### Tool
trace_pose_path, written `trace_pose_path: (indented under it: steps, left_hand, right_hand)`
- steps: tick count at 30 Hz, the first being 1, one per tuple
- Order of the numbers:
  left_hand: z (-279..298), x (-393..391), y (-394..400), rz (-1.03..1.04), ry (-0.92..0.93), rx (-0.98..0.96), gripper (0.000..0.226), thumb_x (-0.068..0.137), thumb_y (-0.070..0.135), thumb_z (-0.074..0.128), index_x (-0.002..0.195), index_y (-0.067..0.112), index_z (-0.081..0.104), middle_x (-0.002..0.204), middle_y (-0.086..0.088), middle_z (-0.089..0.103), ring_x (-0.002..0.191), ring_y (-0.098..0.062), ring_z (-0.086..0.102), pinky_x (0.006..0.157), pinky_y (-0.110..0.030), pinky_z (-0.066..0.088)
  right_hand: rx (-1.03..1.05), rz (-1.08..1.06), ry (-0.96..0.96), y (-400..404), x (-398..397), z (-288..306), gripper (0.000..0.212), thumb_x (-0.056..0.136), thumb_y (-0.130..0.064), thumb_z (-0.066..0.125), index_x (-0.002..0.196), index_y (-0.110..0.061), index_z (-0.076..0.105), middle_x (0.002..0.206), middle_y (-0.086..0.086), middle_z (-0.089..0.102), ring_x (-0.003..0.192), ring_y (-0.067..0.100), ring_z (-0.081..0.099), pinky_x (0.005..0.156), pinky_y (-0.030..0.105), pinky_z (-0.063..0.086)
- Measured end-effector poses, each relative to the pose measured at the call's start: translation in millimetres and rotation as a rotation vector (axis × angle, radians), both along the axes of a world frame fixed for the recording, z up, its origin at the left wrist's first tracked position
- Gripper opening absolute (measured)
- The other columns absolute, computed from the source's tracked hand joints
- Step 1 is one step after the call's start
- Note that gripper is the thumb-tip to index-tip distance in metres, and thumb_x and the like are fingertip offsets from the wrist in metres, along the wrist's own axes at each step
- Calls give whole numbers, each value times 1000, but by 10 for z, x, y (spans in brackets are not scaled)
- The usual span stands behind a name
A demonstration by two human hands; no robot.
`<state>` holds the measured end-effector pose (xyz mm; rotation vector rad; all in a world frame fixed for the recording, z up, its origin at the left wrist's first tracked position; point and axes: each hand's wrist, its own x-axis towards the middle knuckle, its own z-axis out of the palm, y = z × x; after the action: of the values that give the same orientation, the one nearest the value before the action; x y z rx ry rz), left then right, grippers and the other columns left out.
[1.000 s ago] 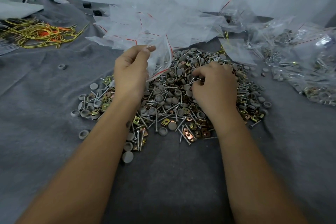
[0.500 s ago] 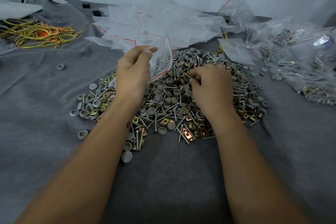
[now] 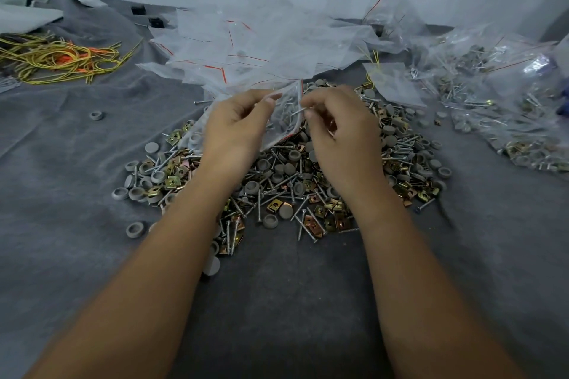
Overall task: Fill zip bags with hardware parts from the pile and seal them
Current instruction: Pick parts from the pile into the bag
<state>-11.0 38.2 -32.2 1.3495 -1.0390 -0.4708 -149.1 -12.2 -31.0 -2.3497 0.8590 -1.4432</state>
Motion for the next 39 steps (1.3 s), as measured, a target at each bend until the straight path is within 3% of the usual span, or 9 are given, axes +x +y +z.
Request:
trace_pose_path:
  steps: [5,10,13,15,19,23,29,34,39]
  left_hand:
    - [-24,-4,-2,-15,-90,-1,21,99,16,53,102,27,70,59,5,51,54,-9,43,53,-23,37]
    - [4,-53,28,-45,-140,-35,22,99,9,51,108,13,70,62,25,64,61,10,57,61,-5,41]
    - [20,-71,61,-95,-169,-61,24,98,11,51,103,24,71,84,1,75,78,-21,68,72,-35,55]
    - [29,-81,71,-118,-178,-71,26,98,10,51,102,26,70,92,-7,75,88,-27,68,79,-38,53]
    - [47,-83,59,-89,-100,-69,24,98,5,51,103,18,70,87,16,70,81,8,64,73,-8,46]
    - [55,-45,55,-31,-41,-41,23,100,9,48,108,9,70,50,23,57,53,10,54,55,-7,38]
    - [56,23,33,241,33,-73,22,99,16,50,100,18,72,47,12,47,46,-8,36,49,-22,29]
    - [73,71,34,359,83,-99,26,98,19,49,106,17,73,52,1,38,49,-11,31,52,-26,25]
    - [62,56,33,320,53,-55,26,98,18,48,107,18,73,51,3,36,49,-14,31,49,-25,24]
  right_hand:
    - [-186,-21,217,43,37,-38,19,92,-5,57,103,-5,72,94,9,65,91,25,61,75,32,49]
    - [-203,-57,201,108,87,-61,19,93,-10,57,105,-8,71,88,5,70,81,24,65,66,34,50]
    - [-117,-133,148,118,108,-68,12,95,-18,58,104,-14,64,73,-1,66,64,18,60,52,31,45]
    - [-99,-150,142,115,114,-76,7,94,-19,59,98,-14,61,66,-1,62,58,19,58,48,33,45]
    - [-42,-84,165,110,119,-86,7,92,-18,61,98,-17,66,74,-2,66,67,17,60,54,31,45]
    - [63,82,166,112,107,-75,18,95,-23,54,104,-20,70,94,-8,69,86,9,59,72,28,48]
    - [-9,89,83,118,102,-55,28,97,-26,52,104,-11,75,115,-1,70,107,16,61,96,36,45]
    - [-61,-148,-137,88,52,-26,23,96,-17,53,89,-5,72,87,-2,63,78,10,56,67,15,40]
    - [143,-386,-159,-66,-17,-18,20,91,-13,51,104,-15,67,98,-2,59,89,18,58,71,31,47]
